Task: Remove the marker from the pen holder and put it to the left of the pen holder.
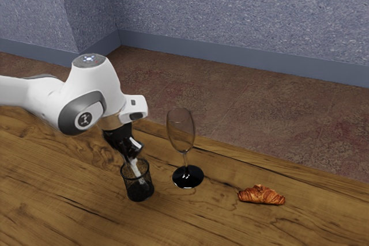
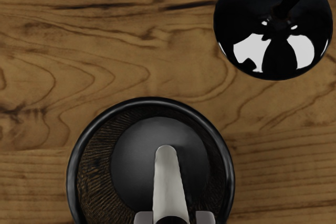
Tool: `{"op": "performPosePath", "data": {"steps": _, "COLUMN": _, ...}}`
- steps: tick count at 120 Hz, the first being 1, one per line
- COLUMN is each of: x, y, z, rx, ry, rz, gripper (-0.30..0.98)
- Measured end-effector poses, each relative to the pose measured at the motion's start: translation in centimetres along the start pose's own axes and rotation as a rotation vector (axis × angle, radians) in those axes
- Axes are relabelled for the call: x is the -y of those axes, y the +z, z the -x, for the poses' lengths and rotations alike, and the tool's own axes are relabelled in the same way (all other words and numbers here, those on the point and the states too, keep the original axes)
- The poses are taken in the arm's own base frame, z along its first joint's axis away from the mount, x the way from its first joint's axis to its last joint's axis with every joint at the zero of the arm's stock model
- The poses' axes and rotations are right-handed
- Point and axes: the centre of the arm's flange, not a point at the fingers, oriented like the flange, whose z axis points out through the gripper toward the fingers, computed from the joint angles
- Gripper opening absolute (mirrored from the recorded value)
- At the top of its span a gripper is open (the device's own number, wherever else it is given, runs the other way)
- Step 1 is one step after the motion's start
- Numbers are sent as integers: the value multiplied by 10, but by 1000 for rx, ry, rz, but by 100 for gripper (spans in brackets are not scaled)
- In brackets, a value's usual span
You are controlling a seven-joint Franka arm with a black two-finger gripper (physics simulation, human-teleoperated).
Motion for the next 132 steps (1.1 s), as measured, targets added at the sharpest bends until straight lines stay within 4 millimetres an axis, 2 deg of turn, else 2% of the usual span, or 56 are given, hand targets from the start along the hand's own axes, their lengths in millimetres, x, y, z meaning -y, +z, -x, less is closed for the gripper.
{"op": "performPosePath", "data": {"steps": 12, "x": 9, "y": -36, "z": -21, "rx": -16, "ry": -11, "rz": -19, "gripper": -7}}
{"op": "performPosePath", "data": {"steps": 21, "x": 13, "y": -80, "z": -44, "rx": -17, "ry": -24, "rz": -29, "gripper": -8}}
{"op": "performPosePath", "data": {"steps": 27, "x": 15, "y": -105, "z": -51, "rx": 6, "ry": -29, "rz": -36, "gripper": -9}}
{"op": "performPosePath", "data": {"steps": 32, "x": 20, "y": -116, "z": -53, "rx": 46, "ry": -39, "rz": -43, "gripper": -9}}
{"op": "performPosePath", "data": {"steps": 36, "x": 31, "y": -117, "z": -57, "rx": 99, "ry": -58, "rz": -50, "gripper": -9}}
{"op": "performPosePath", "data": {"steps": 44, "x": 62, "y": -102, "z": -65, "rx": 249, "ry": -122, "rz": -73, "gripper": -9}}
{"op": "performPosePath", "data": {"steps": 50, "x": 85, "y": -83, "z": -69, "rx": 372, "ry": -170, "rz": -86, "gripper": -10}}
{"op": "performPosePath", "data": {"steps": 63, "x": 123, "y": -36, "z": -62, "rx": 628, "ry": -258, "rz": -106, "gripper": -10}}
{"op": "performPosePath", "data": {"steps": 81, "x": 140, "y": 35, "z": -65, "rx": 892, "ry": -304, "rz": -148, "gripper": -10}}
{"op": "performPosePath", "data": {"steps": 90, "x": 150, "y": 60, "z": -67, "rx": 972, "ry": -327, "rz": -169, "gripper": -10}}
{"op": "performPosePath", "data": {"steps": 108, "x": 157, "y": 89, "z": -91, "rx": 1043, "ry": -347, "rz": -207, "gripper": -10}}
{"op": "performPosePath", "data": {"steps": 128, "x": 162, "y": 115, "z": -94, "rx": 1113, "ry": -354, "rz": -222, "gripper": -10}}
{"op": "performPosePath", "data": {"steps": 132, "x": 165, "y": 117, "z": -94, "rx": 1122, "ry": -358, "rz": -220, "gripper": -5}}
